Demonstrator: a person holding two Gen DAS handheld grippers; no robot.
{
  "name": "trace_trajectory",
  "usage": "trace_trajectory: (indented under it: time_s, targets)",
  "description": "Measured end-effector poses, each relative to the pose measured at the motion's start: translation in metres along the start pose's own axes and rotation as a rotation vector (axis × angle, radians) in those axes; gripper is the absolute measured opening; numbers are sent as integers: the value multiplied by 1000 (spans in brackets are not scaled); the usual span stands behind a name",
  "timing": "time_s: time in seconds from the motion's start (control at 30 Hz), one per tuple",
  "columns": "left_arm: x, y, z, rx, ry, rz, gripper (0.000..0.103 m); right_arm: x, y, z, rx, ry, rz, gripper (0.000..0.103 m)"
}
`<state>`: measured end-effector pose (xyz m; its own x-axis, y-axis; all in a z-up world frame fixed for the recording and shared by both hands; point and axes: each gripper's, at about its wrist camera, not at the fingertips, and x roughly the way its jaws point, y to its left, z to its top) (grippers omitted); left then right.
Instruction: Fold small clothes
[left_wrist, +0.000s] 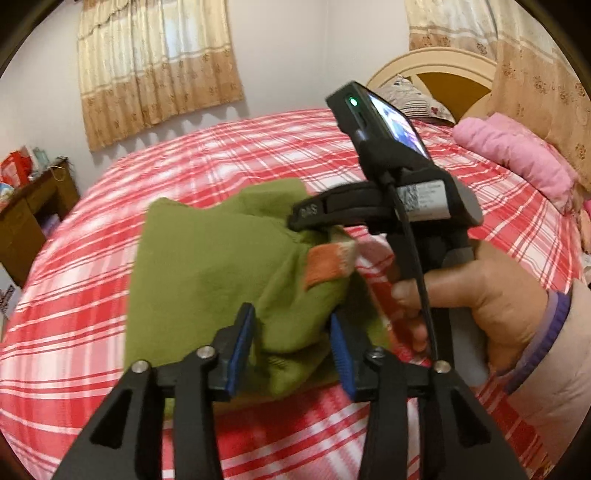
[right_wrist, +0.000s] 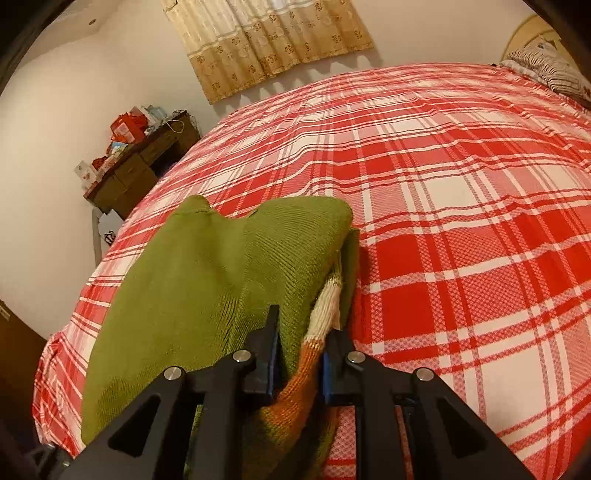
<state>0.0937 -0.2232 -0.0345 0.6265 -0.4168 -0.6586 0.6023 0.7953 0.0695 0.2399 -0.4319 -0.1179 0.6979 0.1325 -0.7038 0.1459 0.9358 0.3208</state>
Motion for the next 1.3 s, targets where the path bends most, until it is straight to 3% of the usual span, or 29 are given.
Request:
trace_trajectory:
  time_s: [0.3,0.37,0.47,0.63,0.73,0.9,1.0,1.1,1.23,1.3]
  targets:
    - [-6,18,-5,-11,13,43,51,-5,1,-4,28,-2,-22,21]
    - [-7,23,-5,-22,12,42,60,-10,-3,-6,49,-4,2,25]
    - [-8,41,-9,-65,2,56,63,-31,-10,-16,81,-33,25,26]
    - [-5,82,-19,-159,0,89,63,-76,-6,-41,60,-107,-23,26]
    - [-3,101,-24,-219,8,87,63,-104,0,-61,64,-141,32,26]
    - [-1,110,-32,-230,14,111,63,-129,23,-73,23,-154,106,26]
    - [-7,106,-39,-209,21,100,63,-125,49,-69,-93,-122,137,28]
    - [-8,98,-45,-173,29,108,63,-105,66,-71,-203,-50,101,34]
    - [-12,93,-48,-150,41,85,63,-69,68,-86,-252,83,2,38]
    - [-14,91,-49,-138,37,71,64,-68,66,-96,-253,78,1,38]
